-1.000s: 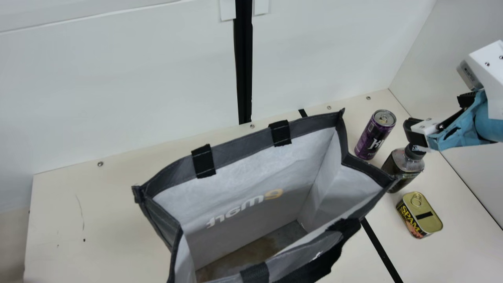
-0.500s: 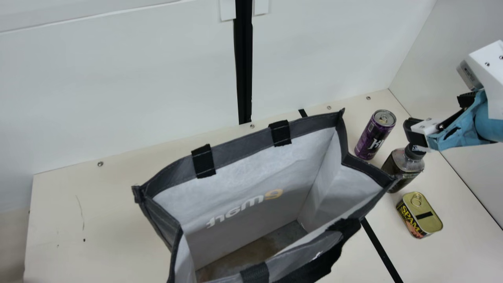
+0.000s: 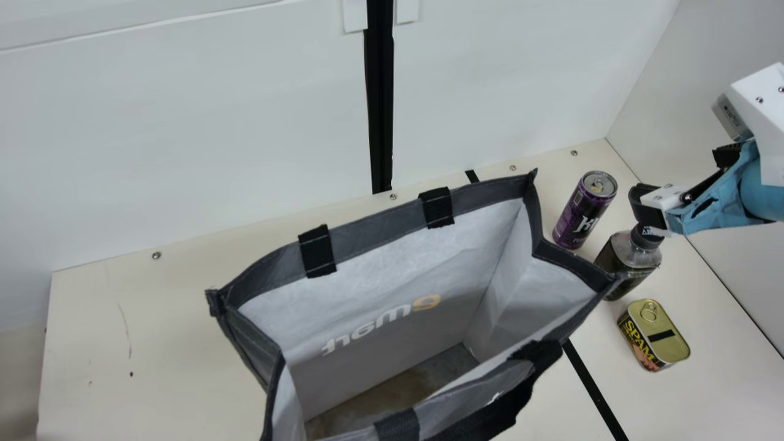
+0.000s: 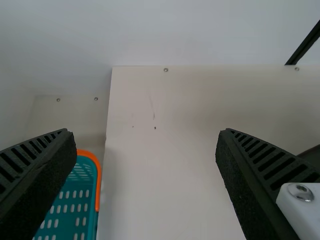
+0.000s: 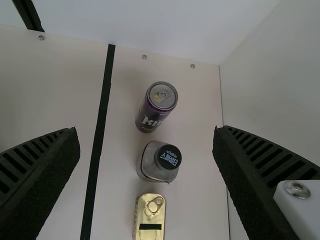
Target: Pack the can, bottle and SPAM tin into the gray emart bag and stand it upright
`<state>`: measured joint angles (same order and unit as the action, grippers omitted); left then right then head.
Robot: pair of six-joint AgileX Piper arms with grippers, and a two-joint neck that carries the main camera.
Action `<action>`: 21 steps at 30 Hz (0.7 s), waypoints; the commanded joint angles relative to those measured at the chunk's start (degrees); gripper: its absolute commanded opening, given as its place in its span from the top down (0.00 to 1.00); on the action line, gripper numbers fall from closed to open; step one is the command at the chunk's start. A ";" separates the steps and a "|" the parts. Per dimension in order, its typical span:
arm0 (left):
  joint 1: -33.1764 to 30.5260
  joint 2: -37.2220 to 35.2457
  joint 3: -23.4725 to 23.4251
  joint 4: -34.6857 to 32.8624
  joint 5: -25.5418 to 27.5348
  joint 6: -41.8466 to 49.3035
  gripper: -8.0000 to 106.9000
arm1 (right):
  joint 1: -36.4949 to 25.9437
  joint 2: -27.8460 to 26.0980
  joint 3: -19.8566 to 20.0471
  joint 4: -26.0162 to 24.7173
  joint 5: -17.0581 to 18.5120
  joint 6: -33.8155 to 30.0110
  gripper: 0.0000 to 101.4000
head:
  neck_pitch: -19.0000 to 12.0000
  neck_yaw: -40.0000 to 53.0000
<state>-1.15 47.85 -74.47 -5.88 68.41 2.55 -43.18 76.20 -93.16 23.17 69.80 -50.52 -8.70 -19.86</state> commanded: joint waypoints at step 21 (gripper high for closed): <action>11.43 10.68 -12.55 -15.04 1.49 14.09 0.15 | 0.00 0.00 0.00 0.00 0.00 0.00 0.06 | -1.30 -0.14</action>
<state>10.48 58.39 -86.62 -20.80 69.89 16.56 -43.18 76.20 -93.16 23.17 69.80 -50.52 -8.70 -19.86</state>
